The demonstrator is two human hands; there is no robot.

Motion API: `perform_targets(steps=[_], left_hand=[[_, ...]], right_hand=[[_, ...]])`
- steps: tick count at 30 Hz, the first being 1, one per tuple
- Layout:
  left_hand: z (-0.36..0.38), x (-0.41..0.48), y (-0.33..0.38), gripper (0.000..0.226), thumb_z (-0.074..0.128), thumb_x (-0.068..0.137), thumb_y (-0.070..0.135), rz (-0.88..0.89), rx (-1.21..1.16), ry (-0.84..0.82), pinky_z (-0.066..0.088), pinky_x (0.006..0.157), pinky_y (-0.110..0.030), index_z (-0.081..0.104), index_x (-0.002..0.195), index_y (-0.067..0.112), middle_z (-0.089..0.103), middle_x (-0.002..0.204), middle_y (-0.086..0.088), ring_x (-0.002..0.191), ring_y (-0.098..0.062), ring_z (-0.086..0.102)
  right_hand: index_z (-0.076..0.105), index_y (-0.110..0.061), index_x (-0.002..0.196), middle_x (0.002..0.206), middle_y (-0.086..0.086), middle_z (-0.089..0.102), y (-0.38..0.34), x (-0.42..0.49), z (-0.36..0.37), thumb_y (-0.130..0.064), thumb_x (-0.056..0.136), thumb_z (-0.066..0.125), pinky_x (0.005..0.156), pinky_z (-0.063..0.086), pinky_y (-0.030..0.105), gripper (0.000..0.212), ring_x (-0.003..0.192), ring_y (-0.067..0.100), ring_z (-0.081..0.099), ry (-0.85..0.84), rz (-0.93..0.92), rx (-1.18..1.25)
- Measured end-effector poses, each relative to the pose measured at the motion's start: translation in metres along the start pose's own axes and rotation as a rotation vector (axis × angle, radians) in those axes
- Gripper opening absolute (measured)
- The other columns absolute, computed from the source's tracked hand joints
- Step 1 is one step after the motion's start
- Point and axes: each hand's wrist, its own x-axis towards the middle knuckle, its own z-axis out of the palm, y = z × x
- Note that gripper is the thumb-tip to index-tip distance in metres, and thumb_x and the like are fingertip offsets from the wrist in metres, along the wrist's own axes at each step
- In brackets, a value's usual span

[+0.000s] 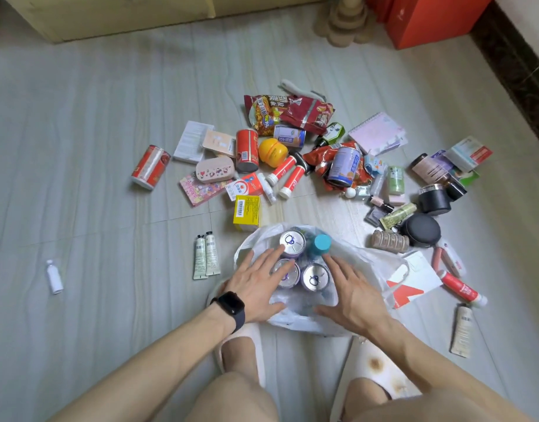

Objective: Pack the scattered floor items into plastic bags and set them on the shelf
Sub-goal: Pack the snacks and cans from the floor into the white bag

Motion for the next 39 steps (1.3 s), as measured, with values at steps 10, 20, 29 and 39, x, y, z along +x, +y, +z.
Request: perform_targets(steps=[10,20,29,39], left_hand=[[-0.089,0.064,-0.124,0.065,0.057,0.083,0.044,-0.422,-0.168,0.286,0.023,0.115,-0.04,0.036,0.144,0.031,0.024,0.157,-0.001,0.14,-0.022,0.029],[-0.058,0.094,-0.289,0.075,0.054,0.086,0.05,-0.907,-0.178,0.119,0.017,0.117,-0.045,0.02,0.151,0.034,0.01,0.161,-0.005,0.145,-0.03,0.019],[-0.024,0.097,-0.367,0.083,0.055,0.091,0.044,-1.031,-0.318,0.181,0.034,0.108,-0.043,0.004,0.155,0.032,0.031,0.152,-0.008,0.134,-0.032,0.038],[-0.016,0.081,-0.354,0.105,0.064,0.082,0.046,-1.076,-0.463,0.119,0.054,0.082,-0.044,-0.024,0.138,0.058,0.057,0.11,-0.013,0.09,-0.034,0.063]], right_hand=[[0.043,-0.033,0.139,0.139,-0.011,0.047,-0.085,0.076,-0.127,-0.049,0.091,0.05,0.085,0.053,0.036,0.051,0.121,0.019,0.05,0.227,-0.305,-0.124],[0.037,-0.028,0.141,0.139,0.0,0.045,-0.161,0.251,-0.126,-0.049,0.094,0.042,0.098,0.044,0.037,0.052,0.123,0.025,0.046,0.061,-0.307,-0.123],[0.026,0.005,0.139,0.121,0.024,0.058,-0.174,0.351,-0.079,-0.052,0.098,0.041,0.08,0.052,0.041,0.072,0.101,0.039,0.065,0.117,0.112,-0.005],[0.03,0.001,0.132,0.117,0.023,0.062,-0.174,0.358,-0.088,-0.041,0.095,0.055,0.08,0.048,0.04,0.062,0.103,0.039,0.063,0.015,0.236,0.304]])
